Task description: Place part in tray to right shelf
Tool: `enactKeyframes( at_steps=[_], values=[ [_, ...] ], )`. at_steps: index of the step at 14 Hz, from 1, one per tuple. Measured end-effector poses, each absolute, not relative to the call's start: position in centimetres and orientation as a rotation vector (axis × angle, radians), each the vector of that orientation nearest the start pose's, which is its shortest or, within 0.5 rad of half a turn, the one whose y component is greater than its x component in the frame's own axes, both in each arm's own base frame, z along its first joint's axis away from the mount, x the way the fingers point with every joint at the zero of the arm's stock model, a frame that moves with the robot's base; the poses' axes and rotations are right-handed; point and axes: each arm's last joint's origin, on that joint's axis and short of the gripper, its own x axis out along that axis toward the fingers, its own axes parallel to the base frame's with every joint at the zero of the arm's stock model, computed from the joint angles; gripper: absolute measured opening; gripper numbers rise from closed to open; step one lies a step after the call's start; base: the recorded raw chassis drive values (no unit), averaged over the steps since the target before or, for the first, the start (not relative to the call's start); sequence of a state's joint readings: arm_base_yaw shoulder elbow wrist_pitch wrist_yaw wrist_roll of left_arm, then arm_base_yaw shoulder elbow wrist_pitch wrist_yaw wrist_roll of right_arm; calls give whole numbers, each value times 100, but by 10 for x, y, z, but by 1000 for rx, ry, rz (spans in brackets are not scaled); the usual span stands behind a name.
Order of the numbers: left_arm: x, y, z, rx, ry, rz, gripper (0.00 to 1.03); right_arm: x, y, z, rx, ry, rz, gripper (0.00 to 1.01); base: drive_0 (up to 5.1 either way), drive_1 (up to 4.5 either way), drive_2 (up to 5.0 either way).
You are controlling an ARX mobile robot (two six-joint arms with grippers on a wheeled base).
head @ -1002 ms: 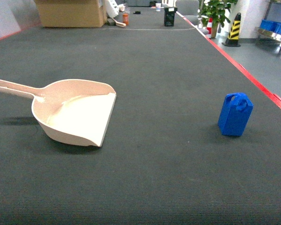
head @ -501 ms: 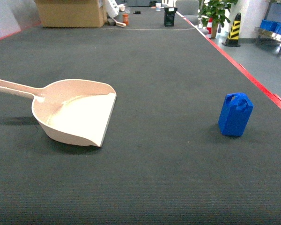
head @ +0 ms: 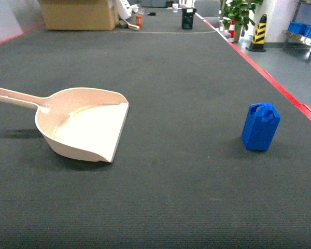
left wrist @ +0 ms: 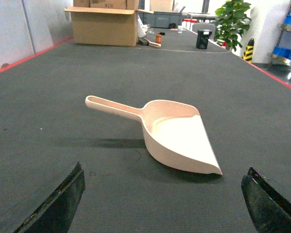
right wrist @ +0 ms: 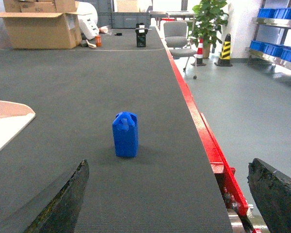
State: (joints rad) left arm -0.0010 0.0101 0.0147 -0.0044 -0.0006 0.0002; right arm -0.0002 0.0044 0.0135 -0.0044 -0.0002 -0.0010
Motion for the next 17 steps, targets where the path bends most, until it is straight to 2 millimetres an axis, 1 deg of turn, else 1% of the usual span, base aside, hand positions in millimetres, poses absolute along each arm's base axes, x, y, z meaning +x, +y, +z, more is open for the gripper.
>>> enactKeyframes(
  at_steps=[17],
  values=[
    [97, 0, 167, 0, 0, 0, 98, 97, 0, 167, -1, -5, 0, 98, 0, 0, 0]
  ],
)
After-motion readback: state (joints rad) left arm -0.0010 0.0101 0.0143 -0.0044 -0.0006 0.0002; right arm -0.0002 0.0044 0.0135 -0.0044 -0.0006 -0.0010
